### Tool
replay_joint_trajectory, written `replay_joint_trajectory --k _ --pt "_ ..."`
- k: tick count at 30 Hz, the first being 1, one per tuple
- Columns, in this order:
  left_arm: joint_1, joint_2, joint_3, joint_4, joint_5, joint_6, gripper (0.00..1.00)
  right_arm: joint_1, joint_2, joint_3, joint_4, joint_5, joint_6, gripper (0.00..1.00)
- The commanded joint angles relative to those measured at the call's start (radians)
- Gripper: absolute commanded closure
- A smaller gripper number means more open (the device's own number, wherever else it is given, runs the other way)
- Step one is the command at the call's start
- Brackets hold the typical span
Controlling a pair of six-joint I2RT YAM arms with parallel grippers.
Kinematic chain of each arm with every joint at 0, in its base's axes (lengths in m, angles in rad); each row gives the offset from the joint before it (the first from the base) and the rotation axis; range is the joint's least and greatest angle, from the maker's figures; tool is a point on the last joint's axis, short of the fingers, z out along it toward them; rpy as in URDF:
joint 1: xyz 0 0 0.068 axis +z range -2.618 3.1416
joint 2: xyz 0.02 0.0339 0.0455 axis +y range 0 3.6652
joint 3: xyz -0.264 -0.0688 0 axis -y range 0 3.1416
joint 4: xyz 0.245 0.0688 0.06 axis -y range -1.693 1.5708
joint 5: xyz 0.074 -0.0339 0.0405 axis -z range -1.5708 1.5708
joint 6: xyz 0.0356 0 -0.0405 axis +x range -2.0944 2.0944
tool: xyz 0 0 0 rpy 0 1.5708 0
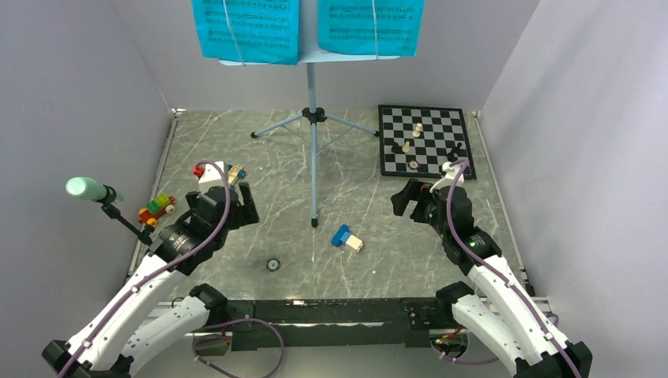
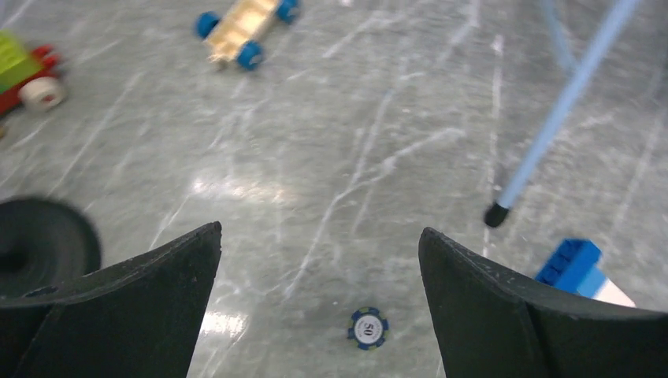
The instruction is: Pack up the instrument practice props
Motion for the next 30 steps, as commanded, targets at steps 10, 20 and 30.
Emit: replay_joint_trajectory --k 10,20,30 --pt "-0.043 -0.05 0.081 -0.428 -0.603 -0.325 0.01 0.005 0.012 -0.006 0.114 -0.092 0.009 0.0" --pt "-0.04 0.077 0.175 -0.838 -0.739 -0.704 0.03 0.005 0.042 -0.025 0.163 -0.14 0.007 0.0" --pt "0.046 0.155 0.187 -0.85 -0.787 -0.773 0.03 0.006 0.041 -0.027 0.173 -0.17 0.016 0.0"
